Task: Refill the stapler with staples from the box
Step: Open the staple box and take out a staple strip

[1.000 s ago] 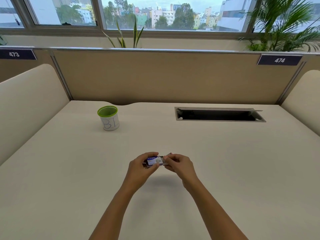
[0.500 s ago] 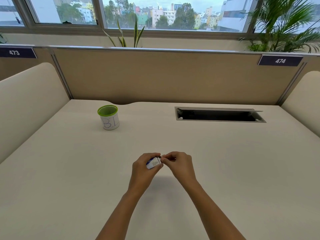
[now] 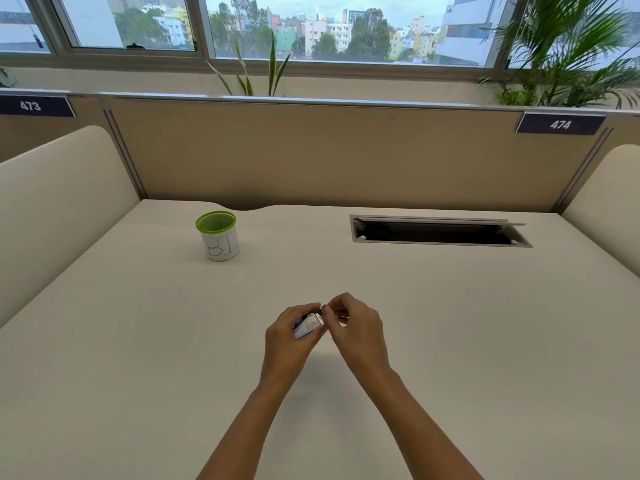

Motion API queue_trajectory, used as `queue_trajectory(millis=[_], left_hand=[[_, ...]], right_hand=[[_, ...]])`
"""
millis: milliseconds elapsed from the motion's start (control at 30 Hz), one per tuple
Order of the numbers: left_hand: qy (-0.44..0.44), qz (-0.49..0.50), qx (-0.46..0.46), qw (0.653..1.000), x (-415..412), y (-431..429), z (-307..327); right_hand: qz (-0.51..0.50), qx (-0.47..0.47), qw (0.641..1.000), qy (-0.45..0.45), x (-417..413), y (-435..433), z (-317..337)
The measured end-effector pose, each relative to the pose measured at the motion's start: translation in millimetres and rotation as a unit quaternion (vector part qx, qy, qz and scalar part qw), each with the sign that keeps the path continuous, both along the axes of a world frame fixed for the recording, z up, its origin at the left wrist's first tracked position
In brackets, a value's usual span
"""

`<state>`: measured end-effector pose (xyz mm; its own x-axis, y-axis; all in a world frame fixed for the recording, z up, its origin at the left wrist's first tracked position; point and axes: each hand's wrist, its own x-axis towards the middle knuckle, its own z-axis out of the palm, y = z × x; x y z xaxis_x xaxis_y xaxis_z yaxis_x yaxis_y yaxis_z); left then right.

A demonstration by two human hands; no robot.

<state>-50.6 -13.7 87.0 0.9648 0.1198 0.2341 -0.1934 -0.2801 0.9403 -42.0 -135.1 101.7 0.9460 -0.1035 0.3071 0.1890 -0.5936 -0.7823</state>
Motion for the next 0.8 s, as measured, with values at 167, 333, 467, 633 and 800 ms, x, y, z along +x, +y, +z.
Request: queue_trajectory(millis=[167,333,467,633,800], left_hand=[[0.004,-0.009,-0.002,1.000,-1,1,1],[0.013,-0.005,0.000,1.000,0,2,-1],[0.017,-0.007,-0.005,1.000,1,2,-4],[0.028,-0.009,-0.024,0.999,2,1,-7],[0.044,-0.014,-0.033,0.998,2,1,-8]], right_hand=[[-0.032,0.173,0.984,0.021,2,-3,5],[-0.025,0.474,0.869,0.142,7,-13,14],[-0.013,0.568,0.794,0.219,9,-18,16],[0.040,0.495,0.823,0.276,10,-14,10],[0.090,0.422,0.861,0.268,8,-12,5]])
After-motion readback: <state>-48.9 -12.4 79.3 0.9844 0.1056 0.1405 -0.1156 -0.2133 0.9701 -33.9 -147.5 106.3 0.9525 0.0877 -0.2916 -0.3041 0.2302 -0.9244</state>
